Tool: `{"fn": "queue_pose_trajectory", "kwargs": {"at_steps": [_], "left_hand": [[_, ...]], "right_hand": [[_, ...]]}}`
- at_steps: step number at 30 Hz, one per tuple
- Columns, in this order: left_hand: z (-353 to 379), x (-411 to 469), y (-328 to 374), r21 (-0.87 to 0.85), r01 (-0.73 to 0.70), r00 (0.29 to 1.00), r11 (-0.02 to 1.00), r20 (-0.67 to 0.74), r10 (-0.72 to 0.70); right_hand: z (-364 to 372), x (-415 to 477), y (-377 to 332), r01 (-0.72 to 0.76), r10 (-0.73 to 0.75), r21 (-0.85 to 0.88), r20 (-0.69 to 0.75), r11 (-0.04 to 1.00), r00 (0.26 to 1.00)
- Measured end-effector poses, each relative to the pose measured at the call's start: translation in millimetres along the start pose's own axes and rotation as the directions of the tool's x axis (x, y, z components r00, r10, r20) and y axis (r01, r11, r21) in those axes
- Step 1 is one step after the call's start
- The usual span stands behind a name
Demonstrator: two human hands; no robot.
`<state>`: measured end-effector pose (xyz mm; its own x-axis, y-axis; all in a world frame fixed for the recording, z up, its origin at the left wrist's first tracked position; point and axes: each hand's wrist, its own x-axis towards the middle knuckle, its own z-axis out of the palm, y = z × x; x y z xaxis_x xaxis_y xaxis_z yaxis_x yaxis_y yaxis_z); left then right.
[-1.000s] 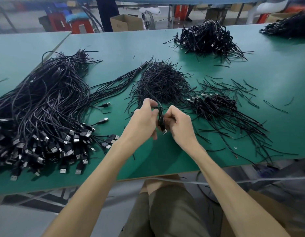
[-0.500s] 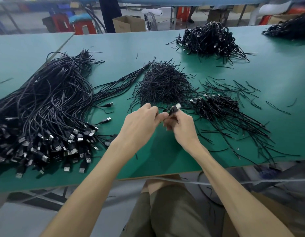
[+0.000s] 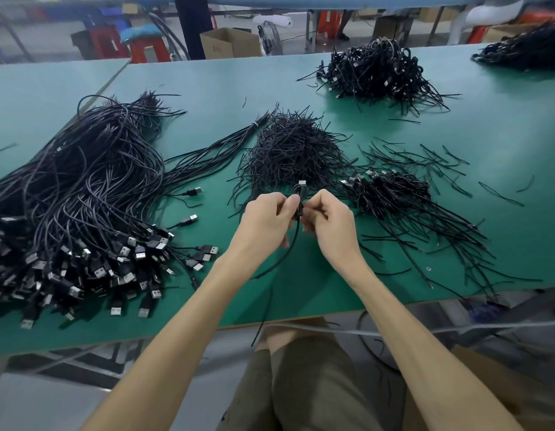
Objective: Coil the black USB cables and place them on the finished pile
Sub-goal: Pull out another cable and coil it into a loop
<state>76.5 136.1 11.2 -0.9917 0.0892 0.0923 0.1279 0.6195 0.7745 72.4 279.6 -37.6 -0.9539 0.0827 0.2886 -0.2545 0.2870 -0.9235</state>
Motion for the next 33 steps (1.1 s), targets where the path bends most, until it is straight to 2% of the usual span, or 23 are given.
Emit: {"fn": "queue_pose_trajectory", "kwargs": {"at_steps": [5,8,11,13,15,17,19,21,24,27,29,33], "left_hand": [[5,3,-5,-0.261,0.079,0.997,0.962,0.045,-0.07],[4,-2,-6,-0.334,0.108,0.994,0.936,0.038,-0.101],[-2,-7,-8,-0.33,0.077,0.996,0.941,0.075,-0.055],[-9,-11,-10,-0.297,0.019,0.989,0.955,0.144,0.025],[-16,-11,-11,-0.239,-0.024,0.982,0.971,0.174,0.067],[-25,-9,-16,-0.172,-0.021,0.992,0.985,0.122,0.042],[-33,-3,-27,-0.052,0.01,1.0,0.999,0.001,-0.01],[-45,7,-43,0.182,0.053,0.99,0.982,-0.141,-0.027],[-66,26,-70,0.491,0.147,0.961,0.859,-0.278,-0.006],[-83,42,-92,0.681,0.214,0.966,0.7,-0.255,-0.048],[-91,47,-104,0.742,0.216,0.974,0.635,-0.205,-0.091],[-100,53,-114,0.744,0.2,0.972,0.637,-0.233,-0.033]], "right_hand": [[-5,3,3,-0.007,0.007,-0.002,0.004,1.0,1.0],[-3,1,1,-0.032,0.032,-0.021,0.028,0.999,0.999],[-3,2,-3,-0.066,0.067,-0.011,0.101,0.998,0.993],[-7,4,-5,-0.127,0.118,0.072,0.119,0.989,0.986],[-16,8,-7,-0.19,0.178,0.156,0.087,0.969,0.98],[-27,15,-11,-0.233,0.231,0.174,0.03,0.957,0.972],[-42,25,-17,-0.252,0.255,0.069,-0.025,0.965,0.967],[-58,36,-23,-0.249,0.245,-0.128,-0.049,0.96,0.968],[-78,47,-28,-0.198,0.17,-0.389,-0.105,0.9,0.98],[-86,49,-26,-0.174,0.119,-0.633,-0.128,0.755,0.985],[-88,46,-19,-0.153,0.114,-0.723,-0.103,0.674,0.988],[-87,39,-11,-0.096,0.013,-0.822,-0.107,0.562,0.994]]}}
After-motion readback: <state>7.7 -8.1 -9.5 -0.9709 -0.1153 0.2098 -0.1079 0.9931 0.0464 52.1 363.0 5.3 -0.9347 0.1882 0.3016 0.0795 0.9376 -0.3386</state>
